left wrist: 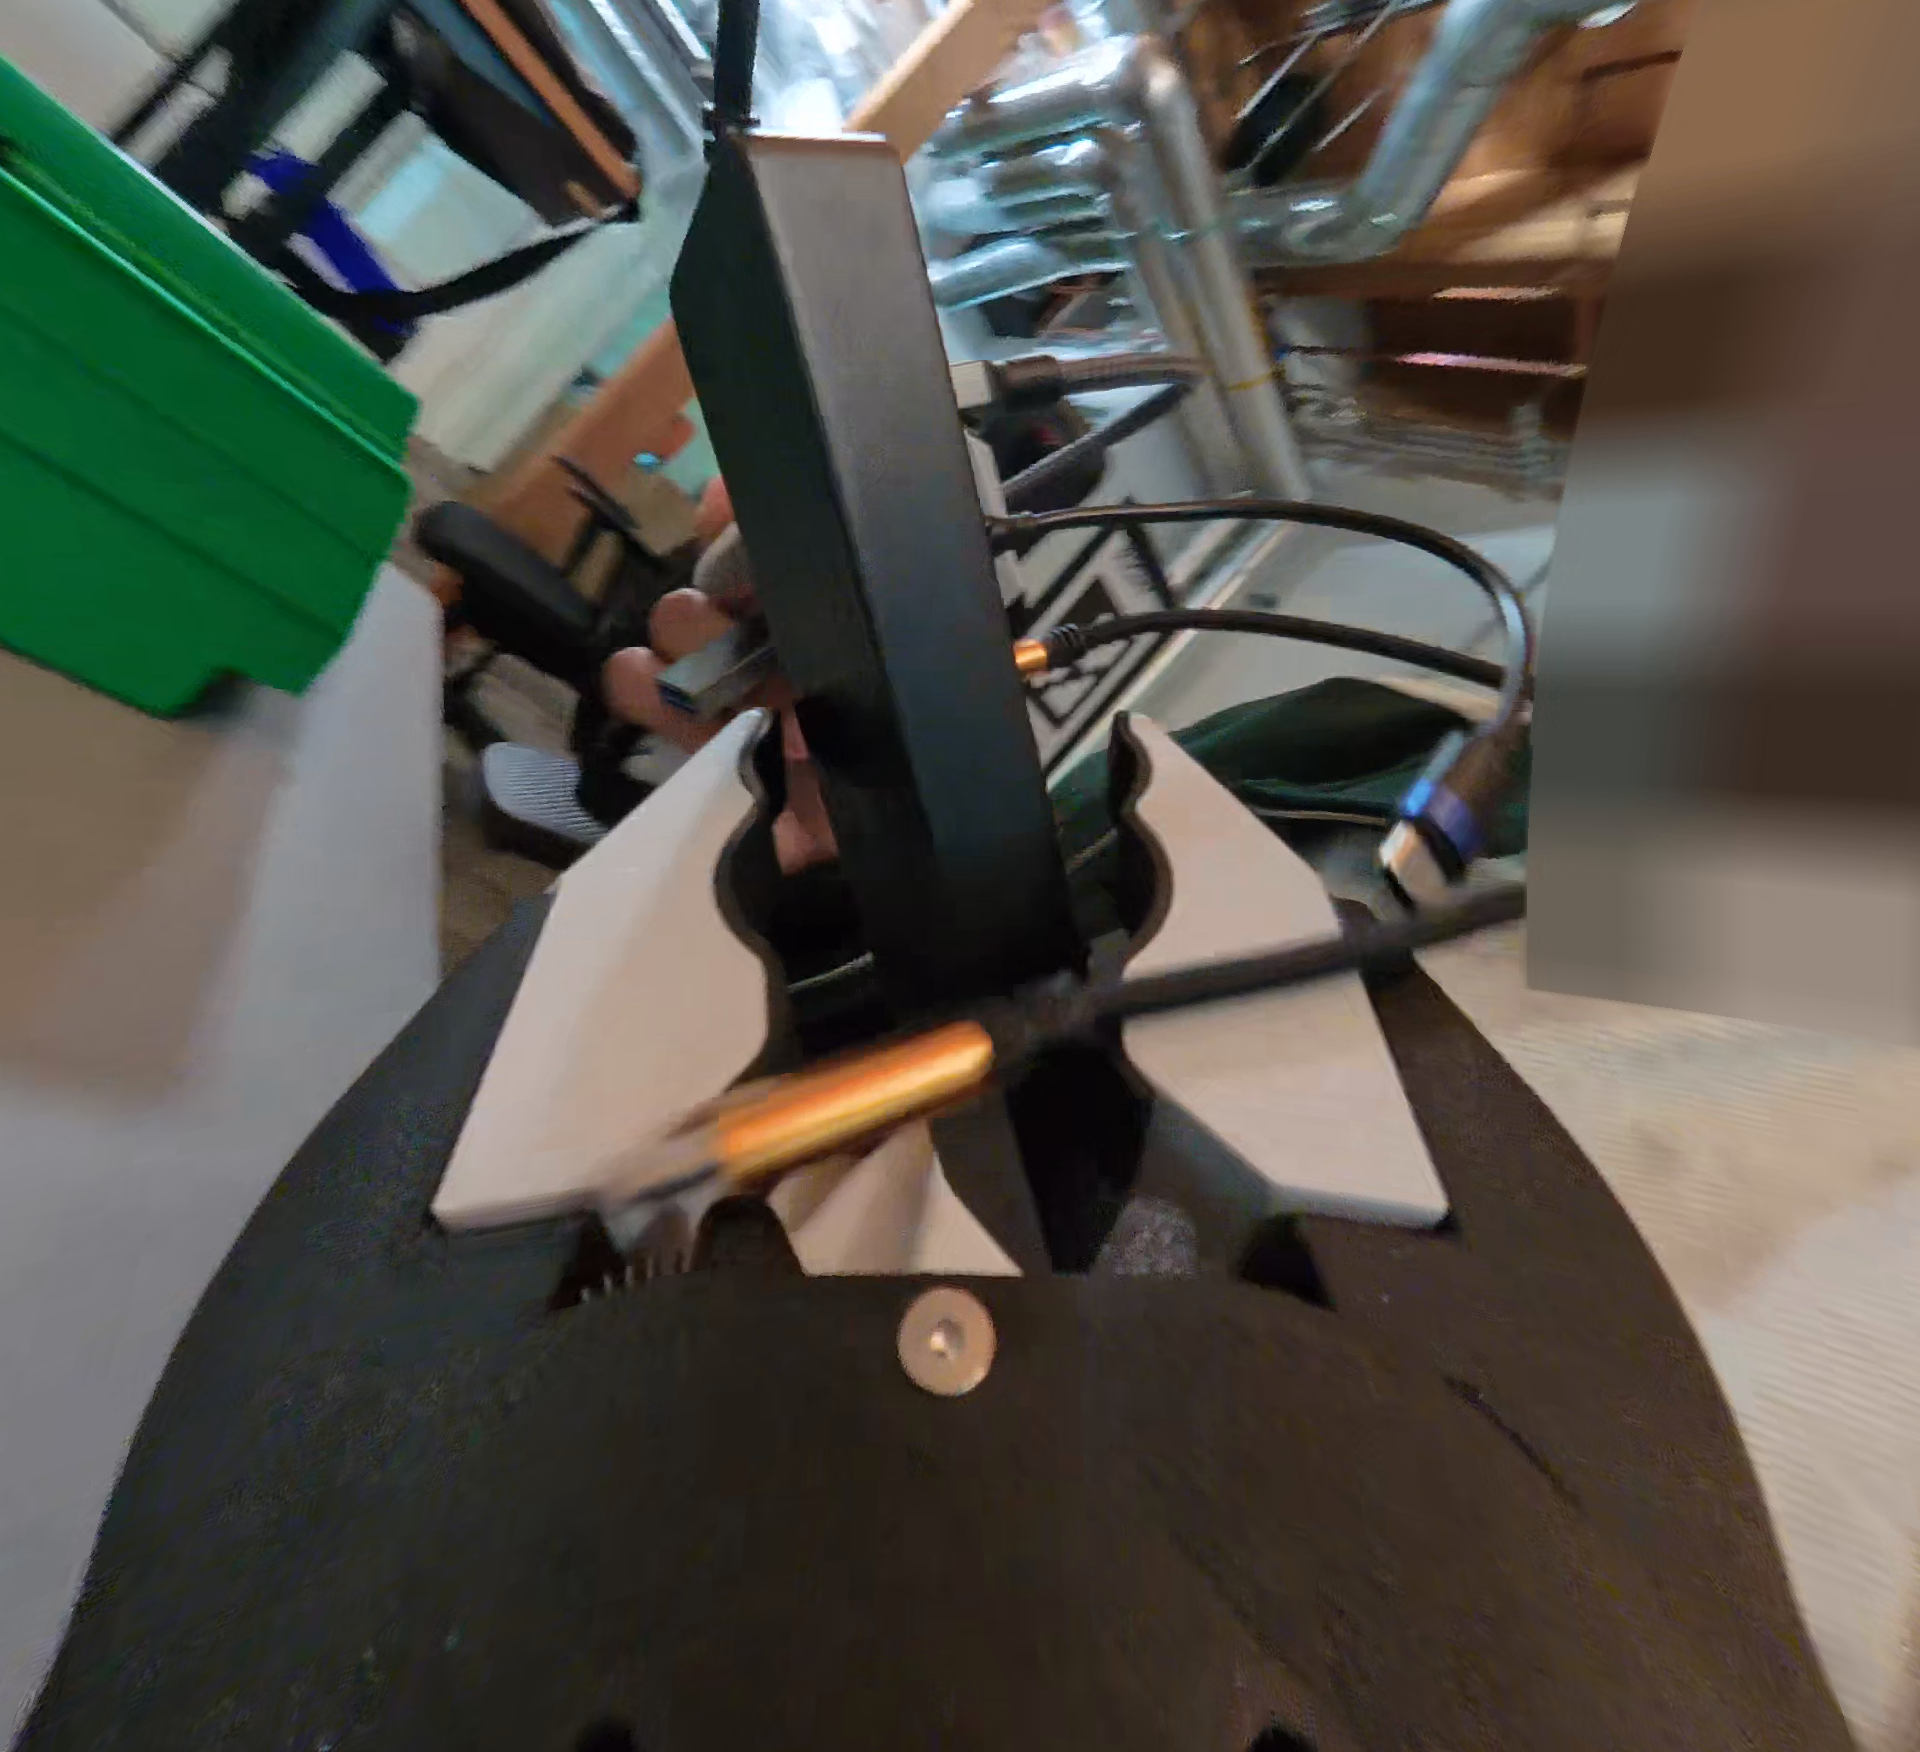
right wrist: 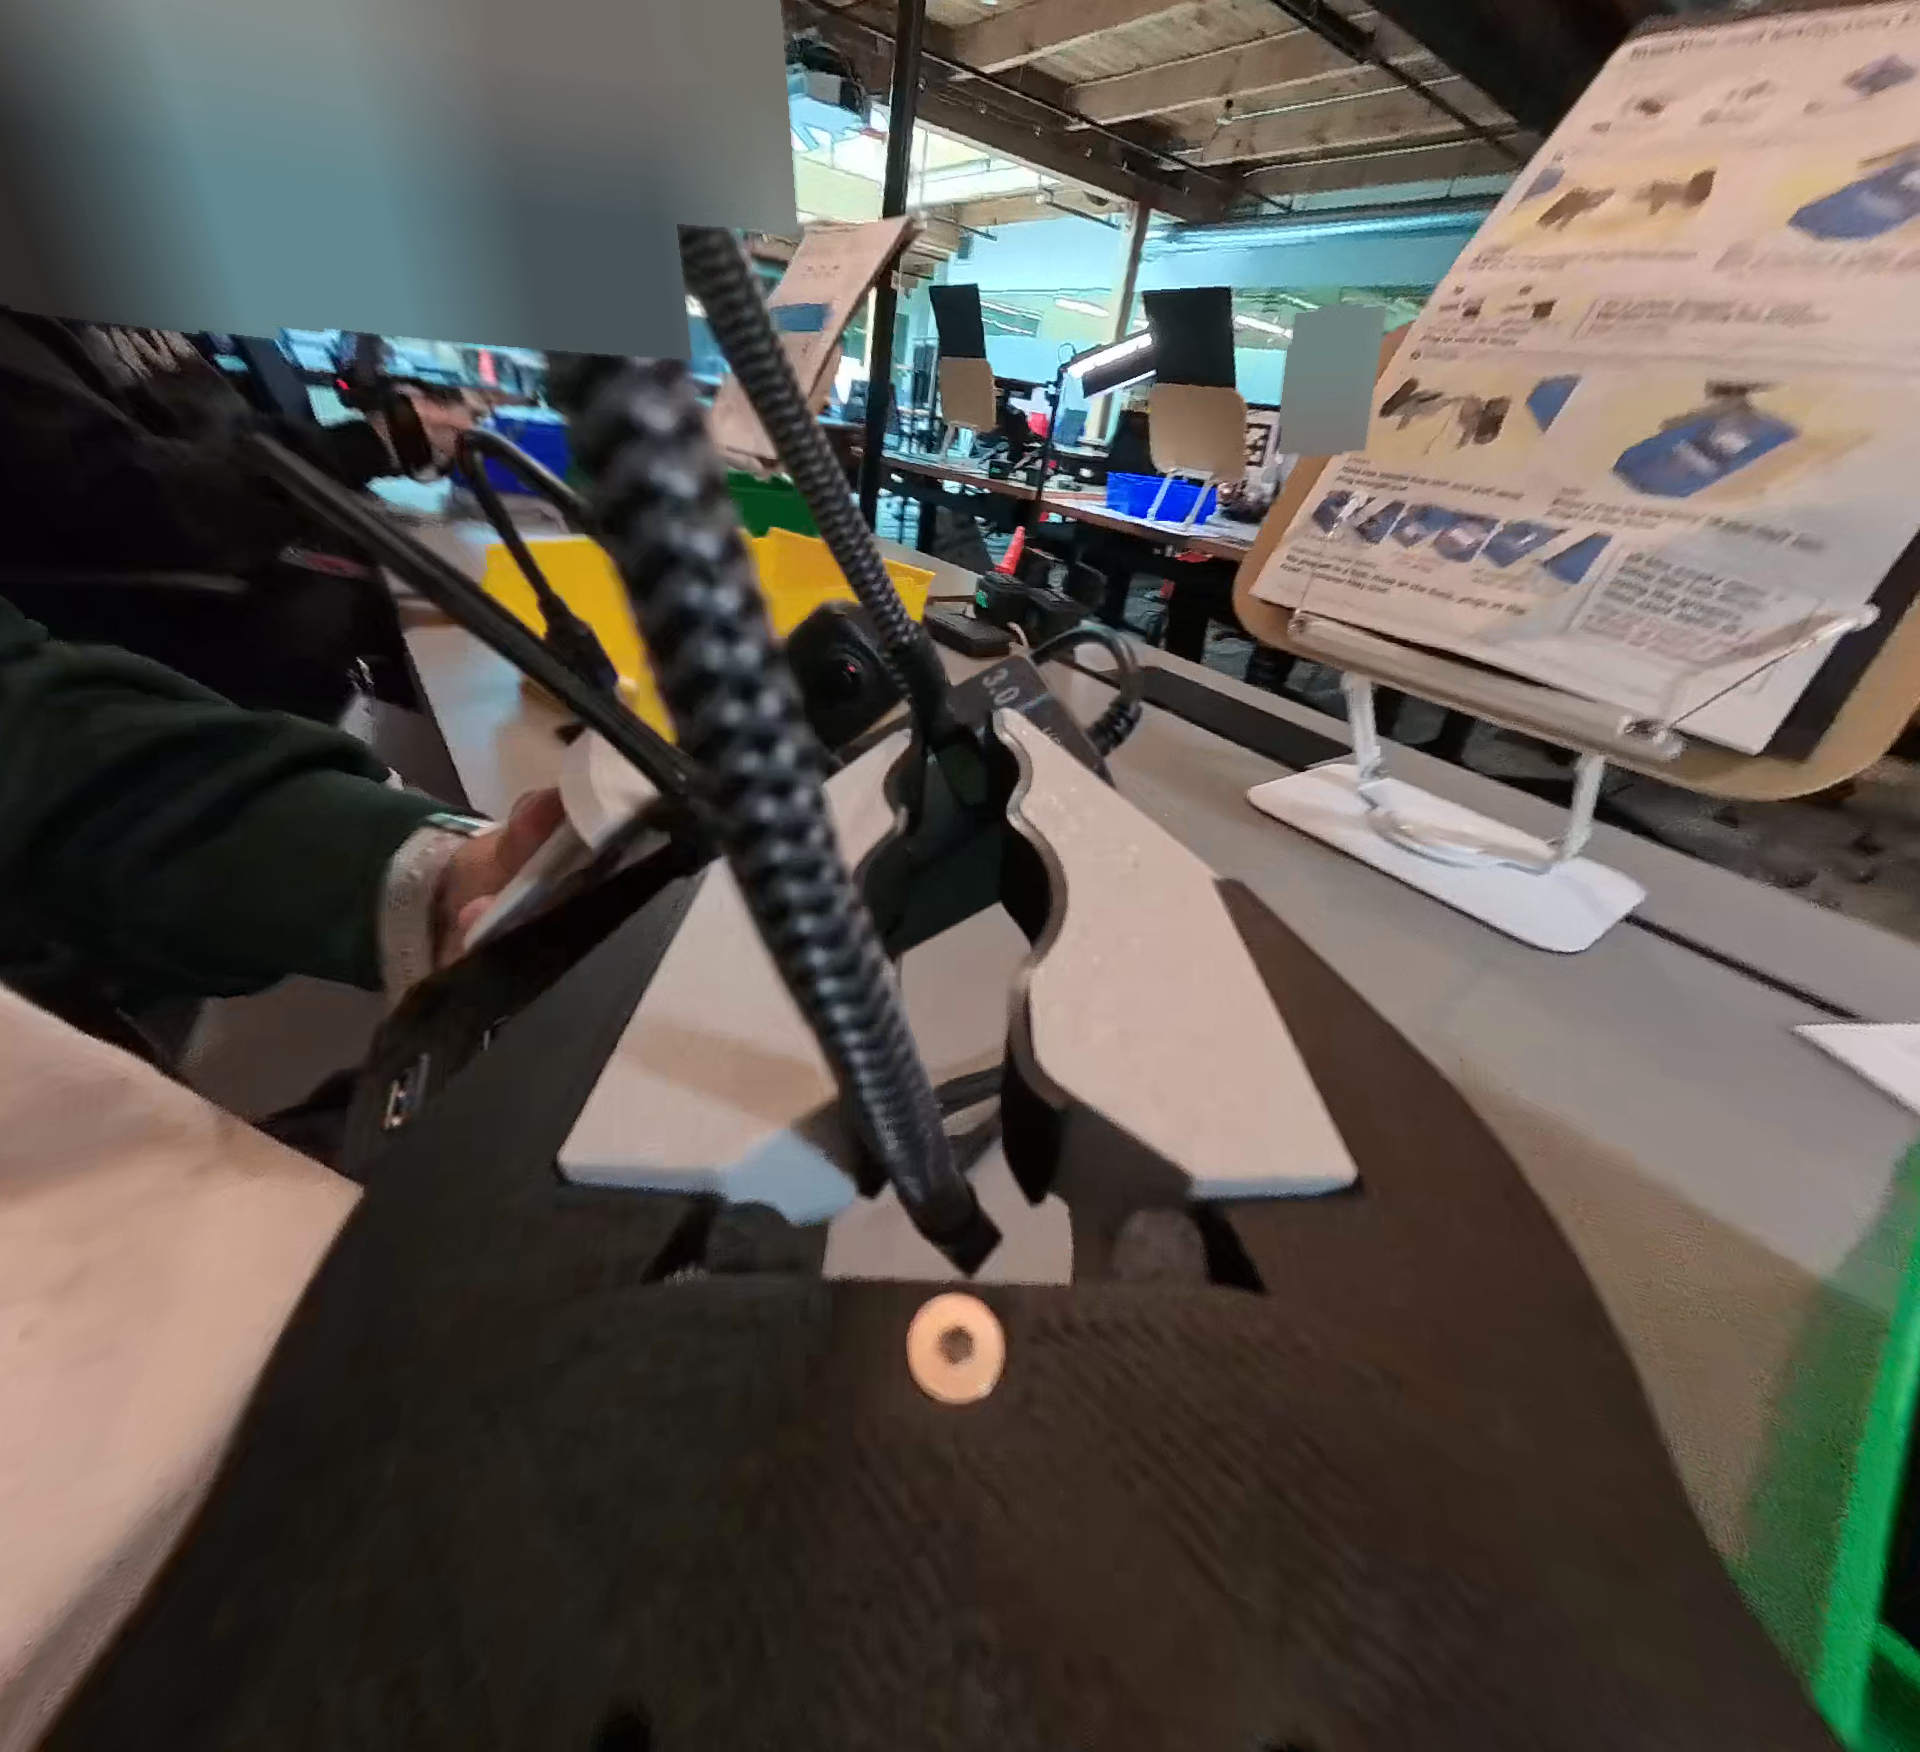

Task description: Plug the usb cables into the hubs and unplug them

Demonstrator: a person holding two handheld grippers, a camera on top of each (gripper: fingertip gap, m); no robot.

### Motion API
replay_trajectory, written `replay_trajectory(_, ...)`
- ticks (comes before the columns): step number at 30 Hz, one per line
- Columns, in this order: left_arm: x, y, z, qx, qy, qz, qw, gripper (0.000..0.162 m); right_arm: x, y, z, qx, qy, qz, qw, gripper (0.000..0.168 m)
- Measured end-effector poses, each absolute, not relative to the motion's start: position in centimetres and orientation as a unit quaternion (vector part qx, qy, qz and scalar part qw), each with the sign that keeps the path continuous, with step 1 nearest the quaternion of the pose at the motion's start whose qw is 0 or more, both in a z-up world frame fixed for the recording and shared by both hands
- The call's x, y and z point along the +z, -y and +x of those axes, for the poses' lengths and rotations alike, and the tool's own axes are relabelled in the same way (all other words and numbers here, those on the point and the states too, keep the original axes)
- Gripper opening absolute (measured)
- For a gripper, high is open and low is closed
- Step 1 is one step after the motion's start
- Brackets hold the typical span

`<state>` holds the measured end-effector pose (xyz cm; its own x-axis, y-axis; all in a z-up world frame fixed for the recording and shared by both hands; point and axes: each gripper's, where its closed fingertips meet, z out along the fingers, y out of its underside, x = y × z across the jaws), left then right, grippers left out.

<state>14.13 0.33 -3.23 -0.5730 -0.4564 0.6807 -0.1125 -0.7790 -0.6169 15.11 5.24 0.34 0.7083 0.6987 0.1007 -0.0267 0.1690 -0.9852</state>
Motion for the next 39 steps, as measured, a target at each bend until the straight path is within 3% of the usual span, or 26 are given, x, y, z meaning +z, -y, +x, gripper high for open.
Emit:
replay_trajectory(10,-1.7,-3.8,12.5,-0.887,-0.2,-0.407,0.084,0.067,0.8,-4.3,13.6,0.45,0.236,-0.552,0.661,0.011)
replay_trajectory(18,-2.2,-4.1,12.7,-0.875,-0.204,-0.429,0.092,0.061,-0.7,-3.9,11.9,0.411,0.296,-0.566,0.65,0.012)
replay_trajectory(30,-5.0,-6.0,13.2,-0.771,-0.287,-0.536,0.19,0.025,-4.2,-4.3,10.9,0.159,0.446,-0.59,0.654,0.012)
replay_trajectory(34,-4.3,-7.1,13.1,-0.744,-0.288,-0.542,0.264,0.022,-3.8,-4.9,11.5,0.168,0.417,-0.598,0.663,0.012)
replay_trajectory(39,-3.2,-10.0,11.7,-0.643,-0.3,-0.556,0.433,0.021,-2.8,-6.1,13.4,0.178,0.349,-0.612,0.687,0.024)
